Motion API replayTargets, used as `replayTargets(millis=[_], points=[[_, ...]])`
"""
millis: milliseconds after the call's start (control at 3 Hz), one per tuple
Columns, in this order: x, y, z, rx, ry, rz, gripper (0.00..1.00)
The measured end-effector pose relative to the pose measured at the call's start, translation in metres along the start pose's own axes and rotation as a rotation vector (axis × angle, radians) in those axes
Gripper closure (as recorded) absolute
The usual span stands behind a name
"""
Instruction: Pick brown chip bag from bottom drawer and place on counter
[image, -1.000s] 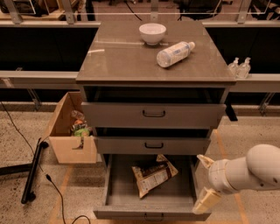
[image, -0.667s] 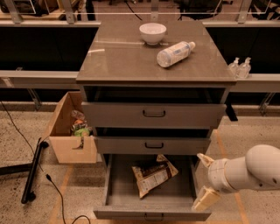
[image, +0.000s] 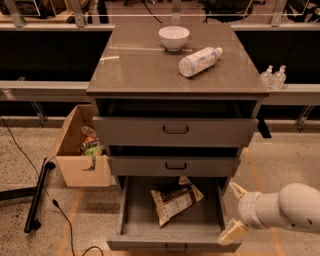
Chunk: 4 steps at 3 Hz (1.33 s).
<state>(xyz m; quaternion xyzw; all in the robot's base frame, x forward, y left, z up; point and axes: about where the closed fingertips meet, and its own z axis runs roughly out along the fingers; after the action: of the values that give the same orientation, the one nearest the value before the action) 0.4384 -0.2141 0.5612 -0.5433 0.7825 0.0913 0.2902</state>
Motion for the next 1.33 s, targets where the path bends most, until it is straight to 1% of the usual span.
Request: replayTargets(millis=[333, 667, 1000, 1333], points=[[0.031, -0.012, 0.039, 0.053, -0.038, 0.036, 0.0], [0.055, -0.025, 0.079, 0.087, -0.078, 0.072, 0.0], [0.075, -0.039, 0.124, 0.096, -0.116, 0.115, 0.0], [0.098, -0.059, 0.192, 0.105, -0.155, 0.181, 0.0]])
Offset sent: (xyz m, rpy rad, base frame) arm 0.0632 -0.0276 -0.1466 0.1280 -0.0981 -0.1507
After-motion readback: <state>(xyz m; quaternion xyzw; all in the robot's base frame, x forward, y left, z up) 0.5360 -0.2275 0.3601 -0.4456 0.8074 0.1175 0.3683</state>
